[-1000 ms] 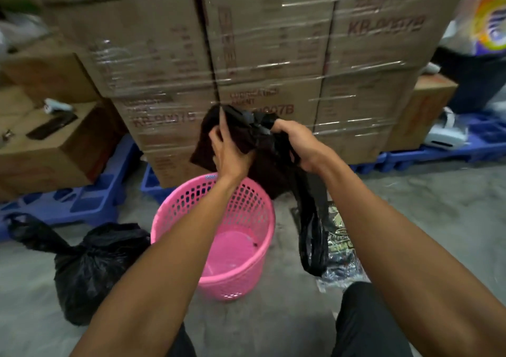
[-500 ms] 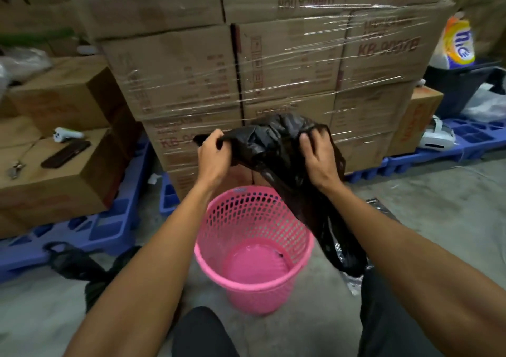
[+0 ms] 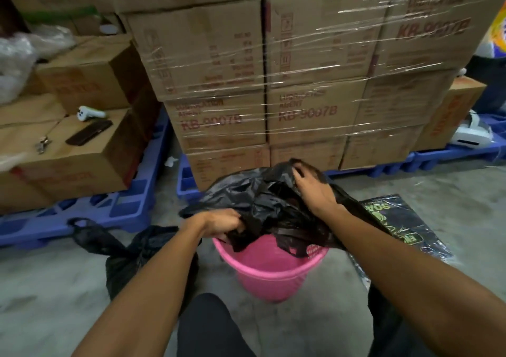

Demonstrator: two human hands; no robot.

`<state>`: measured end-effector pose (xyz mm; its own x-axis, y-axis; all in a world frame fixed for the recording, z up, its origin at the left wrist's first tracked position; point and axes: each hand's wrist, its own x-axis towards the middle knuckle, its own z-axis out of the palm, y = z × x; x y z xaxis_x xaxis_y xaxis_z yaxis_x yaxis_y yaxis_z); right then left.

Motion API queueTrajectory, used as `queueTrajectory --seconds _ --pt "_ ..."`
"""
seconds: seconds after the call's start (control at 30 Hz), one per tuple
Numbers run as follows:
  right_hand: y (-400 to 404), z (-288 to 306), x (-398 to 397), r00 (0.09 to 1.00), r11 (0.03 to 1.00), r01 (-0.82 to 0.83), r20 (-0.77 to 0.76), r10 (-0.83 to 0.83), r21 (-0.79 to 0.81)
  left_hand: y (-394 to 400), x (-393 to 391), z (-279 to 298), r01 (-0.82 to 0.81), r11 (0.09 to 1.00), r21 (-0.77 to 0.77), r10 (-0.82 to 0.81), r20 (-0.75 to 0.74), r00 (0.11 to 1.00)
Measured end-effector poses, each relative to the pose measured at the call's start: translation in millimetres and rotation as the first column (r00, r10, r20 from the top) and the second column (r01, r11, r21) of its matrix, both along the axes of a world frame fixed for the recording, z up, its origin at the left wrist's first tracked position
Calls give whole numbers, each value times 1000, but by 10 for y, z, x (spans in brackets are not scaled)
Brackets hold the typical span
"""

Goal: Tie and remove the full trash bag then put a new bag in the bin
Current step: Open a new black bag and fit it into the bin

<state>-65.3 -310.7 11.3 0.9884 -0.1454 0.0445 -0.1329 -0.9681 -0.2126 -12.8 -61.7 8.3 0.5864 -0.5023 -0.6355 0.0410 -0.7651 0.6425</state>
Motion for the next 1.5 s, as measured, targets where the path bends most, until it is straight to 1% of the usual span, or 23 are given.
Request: queueTrajectory --seconds 0.03,0.13,0.2,0.4,0.53,0.6,0.63,0.67,0.7,0.73,0.77,0.8,0.83,0.87,0.93,1.0,1.07,1.1,1.17,1.27,1.37,1.43,1.5 --pt "-10 -129 29 993 995 -60 -106 52 -79 -49 -55 -108 0 1000 1 0 -31 1000" --pt "-22 -433 72 885 984 -161 -454 109 -78 -261 -185 -401 28 998 62 -24 -58 998" --pt "-38 -570 6 805 967 -224 -582 115 -118 -437 -270 -678 5 995 100 7 -124 992" --pt "-56 -851 9 795 891 -333 -601 89 -308 -843 -424 -1206 -5 967 253 63 -221 973" --pt "-31 -941 85 771 890 -363 -625 120 -277 -824 -303 -1363 218 896 388 -95 -311 946" --pt "-12 -967 76 747 913 -349 -651 135 -211 -751 -209 -1193 228 887 401 -144 -227 963" --pt "1 -970 72 733 927 -333 -665 140 -171 -722 -149 -1065 145 923 356 -99 -145 984" --pt "3 -944 64 722 939 -321 -675 155 -127 -714 -51 -1014 -18 968 250 26 -28 999" --pt "1 -912 65 710 951 -300 -684 168 -78 -709 48 -939 -241 964 111 237 52 970" --pt "-6 -894 81 709 960 -278 -679 189 -23 -698 173 -954 -449 892 -44 451 101 887" --pt "-8 -870 94 708 964 -263 -672 219 37 -681 309 -1017 -556 820 -137 569 91 817" --pt "-14 -864 114 705 959 -259 -656 267 112 -675 435 -1174 -583 784 -212 602 30 798" --pt "-25 -832 126 707 947 -266 -631 319 180 -731 453 -1239 -596 776 -205 602 -40 798" --pt "-52 -815 144 730 936 -273 -585 353 223 -775 366 -1208 -567 808 -159 559 -96 823" --pt "-126 -715 155 818 931 -269 -451 357 247 -860 76 -952 -482 861 -163 470 -104 876" --pt "-230 -679 155 895 933 -340 -263 360 119 -904 -30 -879 -498 844 -202 509 4 861" --pt "-326 -650 136 910 898 -399 -199 363 -187 -865 -20 -760 -575 771 -273 602 21 798" --pt "-358 -640 137 920 882 -380 -219 326 -281 -823 19 -676 -595 740 -314 629 10 777" --pt "-391 -631 155 923 890 -333 -300 240 -313 -725 109 -496 -600 701 -385 660 32 751" --pt "-353 -486 162 933 934 -234 -332 137 -271 -485 246 -273 -614 617 -493 743 107 661" --pt "-308 -284 150 952 984 -109 -299 63 -141 -126 373 -225 -661 566 -494 819 238 523" --pt "-305 -137 159 863 987 -137 -498 79 -81 72 411 -216 -700 542 -466 840 306 448" --pt "-304 -20 189 707 982 -165 -705 52 -93 125 380 -165 -713 567 -413 820 367 440"
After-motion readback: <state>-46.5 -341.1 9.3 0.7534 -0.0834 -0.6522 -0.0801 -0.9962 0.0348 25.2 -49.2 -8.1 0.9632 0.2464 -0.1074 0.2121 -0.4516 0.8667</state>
